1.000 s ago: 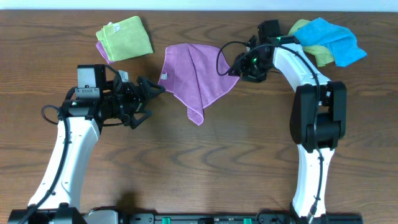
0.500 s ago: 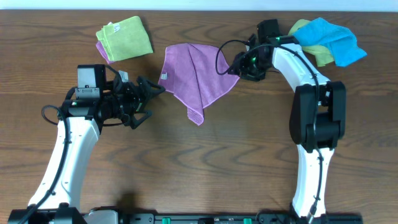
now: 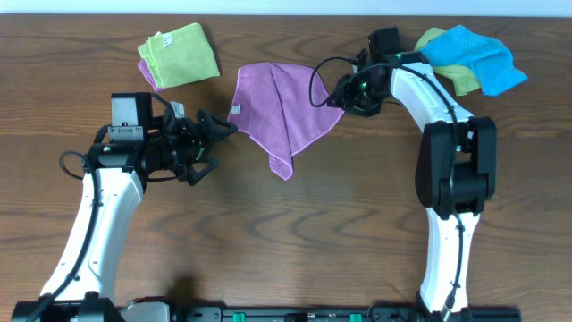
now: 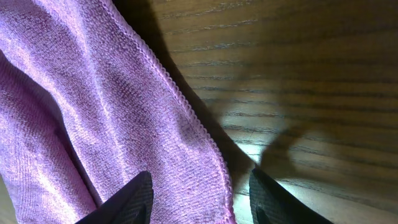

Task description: Fold the cloth

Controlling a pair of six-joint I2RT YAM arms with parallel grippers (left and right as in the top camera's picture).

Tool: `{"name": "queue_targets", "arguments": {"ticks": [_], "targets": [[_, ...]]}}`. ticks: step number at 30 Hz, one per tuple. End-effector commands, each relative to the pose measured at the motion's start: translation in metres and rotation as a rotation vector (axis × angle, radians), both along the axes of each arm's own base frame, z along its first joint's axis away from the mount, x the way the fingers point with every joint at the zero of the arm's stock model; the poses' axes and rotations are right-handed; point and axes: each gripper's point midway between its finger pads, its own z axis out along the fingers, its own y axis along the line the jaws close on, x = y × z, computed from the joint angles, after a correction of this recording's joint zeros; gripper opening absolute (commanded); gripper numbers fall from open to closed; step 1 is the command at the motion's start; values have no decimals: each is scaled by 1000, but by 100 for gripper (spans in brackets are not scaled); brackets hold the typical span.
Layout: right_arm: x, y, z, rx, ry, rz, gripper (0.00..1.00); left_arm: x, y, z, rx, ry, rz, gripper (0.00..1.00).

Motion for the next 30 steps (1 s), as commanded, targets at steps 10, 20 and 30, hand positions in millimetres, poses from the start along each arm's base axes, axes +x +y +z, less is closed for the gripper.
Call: {"name": "queue_targets", "arguments": {"ticks": [10,20,30], "targets": [[-13,18,-24,2,69,13,43,3,-3,6,-9,-17,-10,95],[-12,13,-17,2,64,6,1,3,-3,6,-9,-17,-10,96],[-24,-31,83,-205,-91,20,1,2,-19,8,-7,-48,-61,95]]}}
